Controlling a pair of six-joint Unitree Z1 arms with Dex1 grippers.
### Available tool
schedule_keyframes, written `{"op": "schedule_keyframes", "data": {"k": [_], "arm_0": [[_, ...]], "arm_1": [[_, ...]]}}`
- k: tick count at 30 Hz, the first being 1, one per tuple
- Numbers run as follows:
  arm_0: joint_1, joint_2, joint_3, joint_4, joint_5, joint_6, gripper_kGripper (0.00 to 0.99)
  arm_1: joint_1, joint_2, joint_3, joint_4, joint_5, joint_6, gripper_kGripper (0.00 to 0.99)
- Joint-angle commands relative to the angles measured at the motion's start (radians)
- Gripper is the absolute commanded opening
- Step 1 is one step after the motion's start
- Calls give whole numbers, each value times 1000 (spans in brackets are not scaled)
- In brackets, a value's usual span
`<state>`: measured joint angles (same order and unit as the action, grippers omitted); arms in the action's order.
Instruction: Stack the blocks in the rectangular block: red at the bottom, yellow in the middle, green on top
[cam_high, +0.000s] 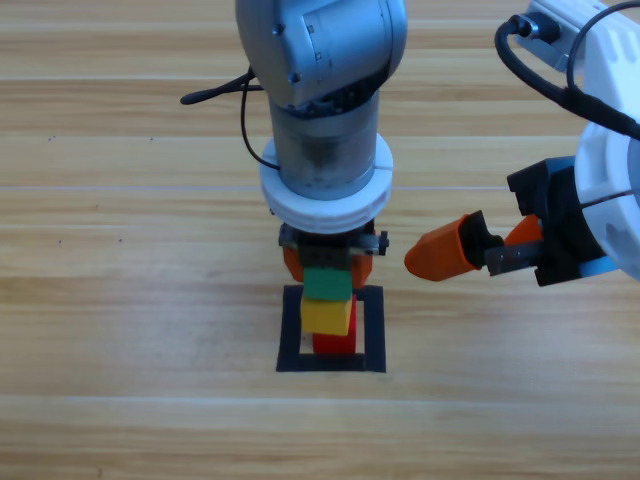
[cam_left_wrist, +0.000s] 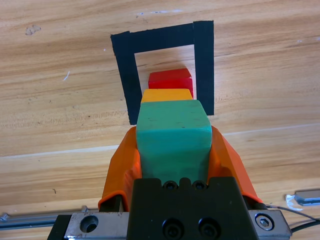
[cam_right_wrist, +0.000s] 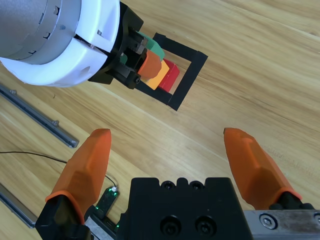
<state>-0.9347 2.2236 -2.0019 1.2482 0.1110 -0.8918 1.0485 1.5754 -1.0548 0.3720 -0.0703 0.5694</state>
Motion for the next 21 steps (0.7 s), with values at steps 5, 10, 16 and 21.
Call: {"op": "schedule_keyframes", "data": {"k": [5, 10, 16, 21], "arm_0": [[-19, 65, -18, 5, 13, 2, 126], [-19, 67, -18, 4, 13, 2, 140], [-21, 62, -20, 0, 12, -4, 514], [-21, 50, -6, 0, 13, -3, 908]], "arm_1": [[-2, 43, 24, -18, -13, -3, 990], [-2, 43, 24, -18, -13, -3, 990], [-2, 43, 24, -18, -13, -5, 990], [-2, 43, 25, -18, -13, -5, 990]]}}
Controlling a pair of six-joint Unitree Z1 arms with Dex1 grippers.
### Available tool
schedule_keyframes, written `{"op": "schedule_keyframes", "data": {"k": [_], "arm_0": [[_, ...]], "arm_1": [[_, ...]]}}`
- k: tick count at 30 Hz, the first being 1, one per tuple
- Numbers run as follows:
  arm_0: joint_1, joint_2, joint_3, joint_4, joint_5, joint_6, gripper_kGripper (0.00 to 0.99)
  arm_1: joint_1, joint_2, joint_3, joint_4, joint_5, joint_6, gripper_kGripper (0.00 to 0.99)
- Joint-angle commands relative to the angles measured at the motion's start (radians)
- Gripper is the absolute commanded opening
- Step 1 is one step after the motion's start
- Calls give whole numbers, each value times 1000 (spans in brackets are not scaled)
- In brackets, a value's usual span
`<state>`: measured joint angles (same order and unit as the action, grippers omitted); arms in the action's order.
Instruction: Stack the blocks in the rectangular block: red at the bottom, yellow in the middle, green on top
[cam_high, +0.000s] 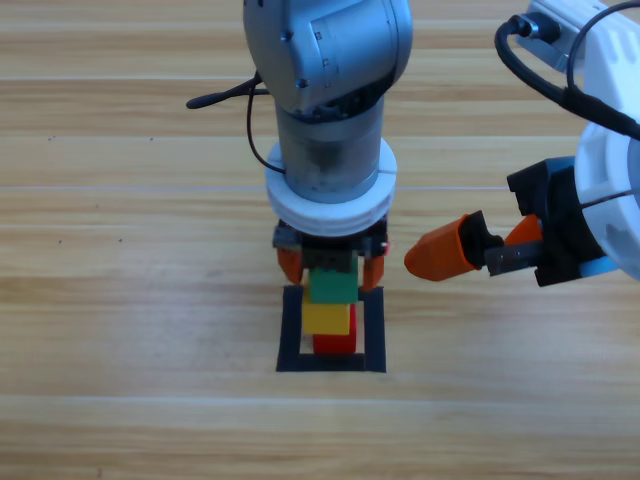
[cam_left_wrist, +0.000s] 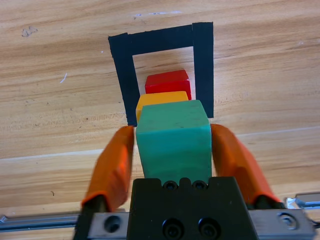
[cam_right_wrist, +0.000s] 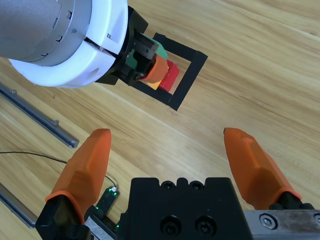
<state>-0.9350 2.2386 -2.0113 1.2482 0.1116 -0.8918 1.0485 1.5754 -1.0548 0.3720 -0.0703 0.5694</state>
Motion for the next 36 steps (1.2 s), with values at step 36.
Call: {"op": "schedule_keyframes", "data": {"k": [36], "arm_0": [[-406, -783, 784, -314, 462, -203, 990]], "arm_1": [[-2, 68, 33, -21, -71, -19, 990]]}}
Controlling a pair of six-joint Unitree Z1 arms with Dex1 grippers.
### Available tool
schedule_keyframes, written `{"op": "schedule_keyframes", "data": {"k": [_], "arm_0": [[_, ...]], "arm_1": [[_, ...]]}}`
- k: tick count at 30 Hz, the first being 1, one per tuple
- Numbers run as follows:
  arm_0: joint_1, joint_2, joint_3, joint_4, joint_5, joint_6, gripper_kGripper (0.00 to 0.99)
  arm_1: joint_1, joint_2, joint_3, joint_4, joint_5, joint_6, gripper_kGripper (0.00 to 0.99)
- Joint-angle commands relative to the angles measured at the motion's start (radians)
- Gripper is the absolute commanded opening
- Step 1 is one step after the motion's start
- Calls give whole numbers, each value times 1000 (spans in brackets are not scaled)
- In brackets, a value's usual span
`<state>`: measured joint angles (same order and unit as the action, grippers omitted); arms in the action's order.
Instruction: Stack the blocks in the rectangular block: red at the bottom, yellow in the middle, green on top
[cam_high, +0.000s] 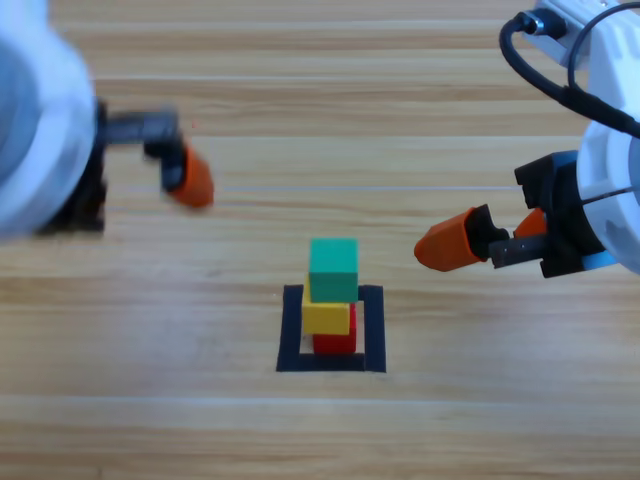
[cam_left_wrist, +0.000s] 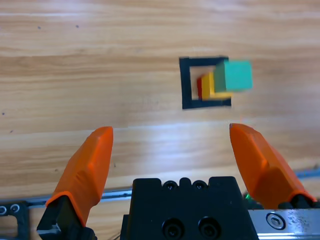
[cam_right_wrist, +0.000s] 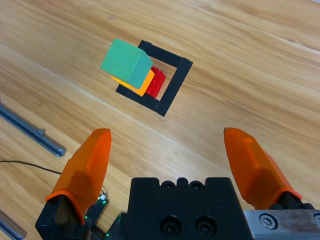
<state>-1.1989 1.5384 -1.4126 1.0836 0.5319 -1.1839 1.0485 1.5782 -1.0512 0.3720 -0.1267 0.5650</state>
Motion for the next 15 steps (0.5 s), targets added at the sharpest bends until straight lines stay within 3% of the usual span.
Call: {"op": "schedule_keyframes", "data": {"k": [1, 7, 15], "arm_0": [[-143, -96, 228, -186, 40, 115, 990], [-145, -224, 423, -303, 40, 171, 990], [-145, -267, 460, -307, 43, 190, 990]], "arm_1": [[-2, 65, 28, -21, -14, -14, 990], [-2, 65, 28, -21, -10, -14, 990], [-2, 65, 30, -21, -11, -14, 990]]}}
